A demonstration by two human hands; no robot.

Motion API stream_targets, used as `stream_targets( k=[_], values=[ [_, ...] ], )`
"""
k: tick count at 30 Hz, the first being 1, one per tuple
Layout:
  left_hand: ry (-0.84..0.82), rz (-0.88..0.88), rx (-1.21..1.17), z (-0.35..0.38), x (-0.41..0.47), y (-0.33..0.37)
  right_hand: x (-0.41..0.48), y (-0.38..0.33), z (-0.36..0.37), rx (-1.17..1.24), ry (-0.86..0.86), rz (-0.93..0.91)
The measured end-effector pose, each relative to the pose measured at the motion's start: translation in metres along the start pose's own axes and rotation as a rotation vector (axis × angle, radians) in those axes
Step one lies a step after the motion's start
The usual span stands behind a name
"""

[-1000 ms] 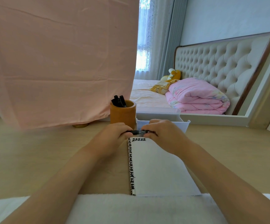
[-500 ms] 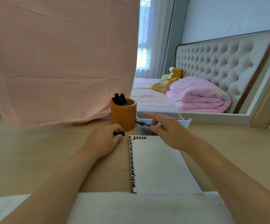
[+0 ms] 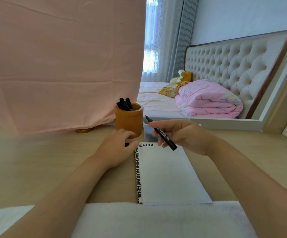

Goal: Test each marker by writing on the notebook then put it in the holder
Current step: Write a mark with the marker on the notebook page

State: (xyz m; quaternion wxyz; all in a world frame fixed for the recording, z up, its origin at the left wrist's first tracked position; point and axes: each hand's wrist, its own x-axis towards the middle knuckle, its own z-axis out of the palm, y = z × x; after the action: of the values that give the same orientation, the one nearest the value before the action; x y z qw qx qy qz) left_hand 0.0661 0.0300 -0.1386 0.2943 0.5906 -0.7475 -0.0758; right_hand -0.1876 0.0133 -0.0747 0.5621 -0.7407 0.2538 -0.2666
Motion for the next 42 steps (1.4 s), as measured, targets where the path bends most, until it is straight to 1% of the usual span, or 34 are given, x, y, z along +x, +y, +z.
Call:
stream_targets(
  k=[2,4,6,8,11,14,17,21,25,30,37,42],
  values=[
    [-0.062,-0.006,-0.012,0.004,0.000,0.004,-0.001,0.003,-0.002,0.054,-0.020,0.010],
    [-0.111,-0.015,-0.025,0.008,0.000,0.004,-0.001,0.006,0.000,0.064,0.025,-0.007],
    [-0.141,-0.027,-0.045,0.009,0.000,0.005,0.001,0.010,0.005,-0.003,0.163,-0.042],
    [-0.152,-0.038,-0.057,0.010,0.000,0.005,0.004,0.015,0.010,-0.051,0.301,-0.039],
    [-0.149,-0.055,-0.058,0.013,0.002,0.004,0.008,0.021,0.011,-0.067,0.437,-0.018],
    [-0.138,-0.073,-0.060,0.015,0.004,0.004,0.008,0.029,0.014,-0.167,0.449,0.016],
    [-0.143,-0.083,-0.013,0.016,0.004,0.006,0.012,0.041,0.019,-0.296,0.508,0.079],
    [-0.141,-0.093,-0.007,0.016,0.004,0.007,0.018,0.047,0.020,-0.431,0.583,0.080],
    [-0.140,-0.098,0.006,0.016,0.004,0.009,0.020,0.052,0.019,-0.456,0.591,0.085],
    [-0.140,-0.106,0.000,0.016,0.004,0.008,0.020,0.055,0.018,-0.408,0.616,0.088],
    [-0.149,-0.105,-0.001,0.015,0.003,0.010,0.023,0.057,0.018,-0.455,0.603,0.103],
    [-0.149,-0.109,0.013,0.015,0.002,0.010,0.025,0.057,0.019,-0.556,0.593,0.103]
  ],
)
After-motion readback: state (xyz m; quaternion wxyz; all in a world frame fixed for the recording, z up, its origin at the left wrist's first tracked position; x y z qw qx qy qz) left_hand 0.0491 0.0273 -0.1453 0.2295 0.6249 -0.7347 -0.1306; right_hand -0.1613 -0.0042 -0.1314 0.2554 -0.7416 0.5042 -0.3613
